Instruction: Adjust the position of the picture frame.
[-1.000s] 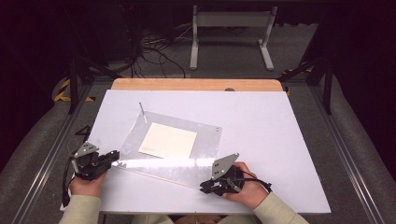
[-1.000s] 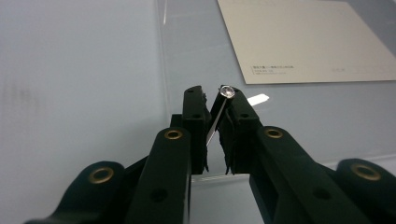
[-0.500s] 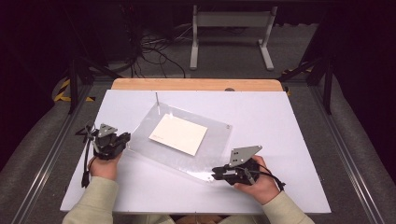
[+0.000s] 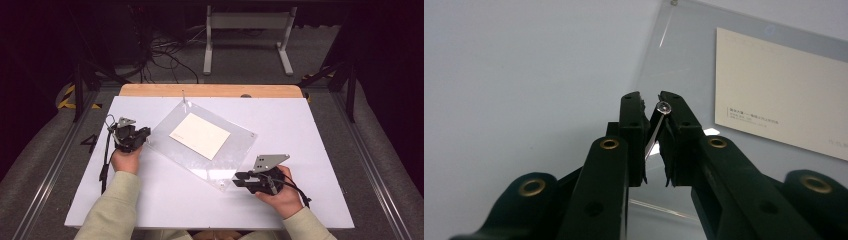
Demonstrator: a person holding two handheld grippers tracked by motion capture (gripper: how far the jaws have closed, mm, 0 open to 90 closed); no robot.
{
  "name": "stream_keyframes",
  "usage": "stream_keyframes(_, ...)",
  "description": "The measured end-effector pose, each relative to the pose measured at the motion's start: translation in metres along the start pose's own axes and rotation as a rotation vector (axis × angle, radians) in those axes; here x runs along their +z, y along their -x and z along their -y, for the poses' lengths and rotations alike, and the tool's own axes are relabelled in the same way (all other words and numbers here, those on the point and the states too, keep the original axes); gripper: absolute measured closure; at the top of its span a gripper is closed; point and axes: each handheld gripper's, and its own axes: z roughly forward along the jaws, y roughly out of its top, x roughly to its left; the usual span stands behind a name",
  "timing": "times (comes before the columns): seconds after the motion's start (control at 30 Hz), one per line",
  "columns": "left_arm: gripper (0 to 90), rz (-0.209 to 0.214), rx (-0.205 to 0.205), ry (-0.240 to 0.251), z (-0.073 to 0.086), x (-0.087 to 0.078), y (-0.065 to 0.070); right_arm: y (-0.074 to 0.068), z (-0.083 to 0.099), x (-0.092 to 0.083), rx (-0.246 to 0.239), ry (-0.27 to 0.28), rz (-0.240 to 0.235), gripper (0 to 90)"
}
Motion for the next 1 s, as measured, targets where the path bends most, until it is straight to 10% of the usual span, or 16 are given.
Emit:
stream_keyframes(0.37,48.1,0.057,0.026,0.048,0.005,-0.041,0.0,-0.002,-0.006,0.037,0.0,-0.042,-0.035,69.1)
stream_keyframes(0.77,45.2,0.131,0.054,0.044,0.019,-0.058,0.012,-0.011,-0.006,0.054,-0.037,-0.075,-0.043,80.9)
stream_keyframes(1.0,45.3,0.151,0.066,0.011,0.031,-0.065,0.014,-0.047,-0.013,0.068,-0.07,-0.076,-0.127,82.8)
